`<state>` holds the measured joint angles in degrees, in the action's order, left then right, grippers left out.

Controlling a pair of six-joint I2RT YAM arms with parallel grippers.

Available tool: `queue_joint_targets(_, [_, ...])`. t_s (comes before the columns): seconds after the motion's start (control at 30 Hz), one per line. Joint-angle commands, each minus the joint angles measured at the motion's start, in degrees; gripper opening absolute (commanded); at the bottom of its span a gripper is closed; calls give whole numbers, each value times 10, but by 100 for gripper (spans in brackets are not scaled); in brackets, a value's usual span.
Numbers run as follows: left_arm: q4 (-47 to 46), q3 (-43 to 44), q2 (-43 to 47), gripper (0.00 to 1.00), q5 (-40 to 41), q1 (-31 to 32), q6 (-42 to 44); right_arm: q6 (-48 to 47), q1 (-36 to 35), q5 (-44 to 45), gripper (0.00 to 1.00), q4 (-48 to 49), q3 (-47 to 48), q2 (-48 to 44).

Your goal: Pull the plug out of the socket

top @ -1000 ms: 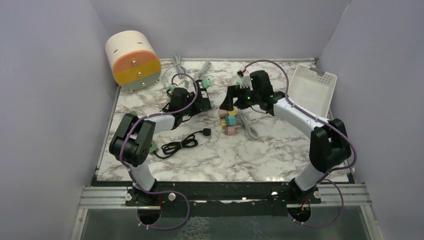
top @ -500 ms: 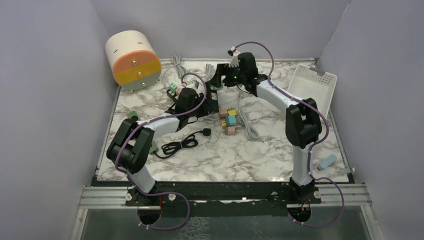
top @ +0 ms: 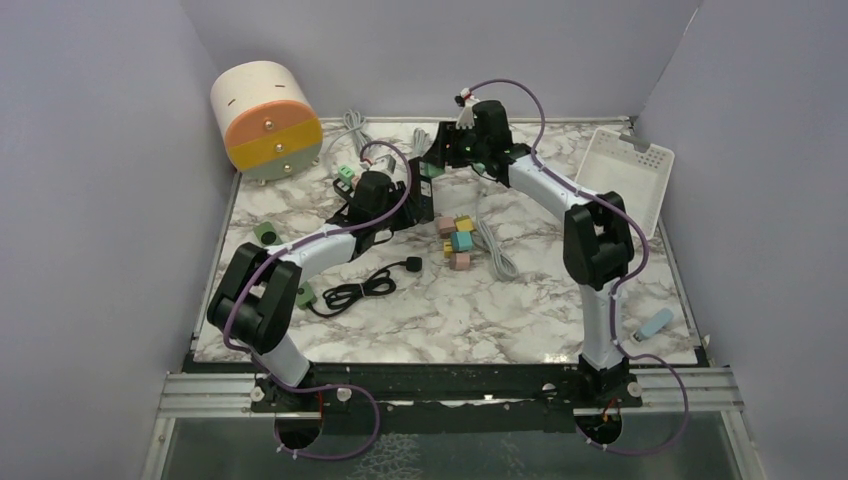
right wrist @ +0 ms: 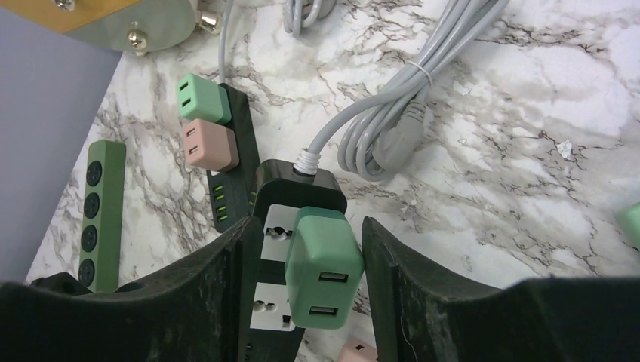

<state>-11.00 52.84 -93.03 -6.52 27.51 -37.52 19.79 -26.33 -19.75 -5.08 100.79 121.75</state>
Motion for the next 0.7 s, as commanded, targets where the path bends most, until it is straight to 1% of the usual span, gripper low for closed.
queue_joint_targets(0.0, [-46,24,23,0,25,3,12,18,-1,-10,54,-1,-1,7])
queue_joint_targets(0.07, [-47,22,27,0,32,3,10,21,-1,-11,56,-11,-1,10])
queue_joint_targets(0.13, [-47,19,32,0,39,3,10,21,-1,-9,64,-23,3,16])
queue_joint_targets(0.17, [-47,18,35,0,42,3,10,21,-1,-11,65,-27,6,21])
queue_joint_targets(0.23, [-44,19,38,0,48,3,10,22,-1,-16,66,-38,15,31])
queue_joint_targets(0.3, [-43,17,42,0,53,3,10,25,-1,-23,65,-50,28,41])
queue_joint_targets(0.37, [-42,17,43,0,54,3,10,31,-1,-26,56,-45,27,43])
queue_joint_targets(0.4, [-42,17,44,0,53,3,10,34,-1,-27,49,-34,23,41])
queue_joint_targets(0.43, [-41,17,44,0,52,3,10,37,-1,-27,37,-28,20,38])
queue_joint_targets(0.47, [-41,16,42,0,52,3,10,39,-1,-27,22,-24,20,35])
queue_joint_targets(0.5, [-41,14,41,0,52,3,10,39,-1,-28,3,-24,23,34])
queue_joint_targets(0.53, [-41,12,40,0,51,3,10,38,-1,-30,1,-22,23,31])
queue_joint_targets(0.6, [-34,2,37,0,56,1,11,42,1,-46,1,-4,10,21])
queue_joint_targets(0.63, [-30,-6,37,0,60,-3,11,53,7,-74,1,21,-5,11])
queue_joint_targets(0.67, [-28,-18,38,0,59,-10,6,72,17,-122,1,56,-28,3])
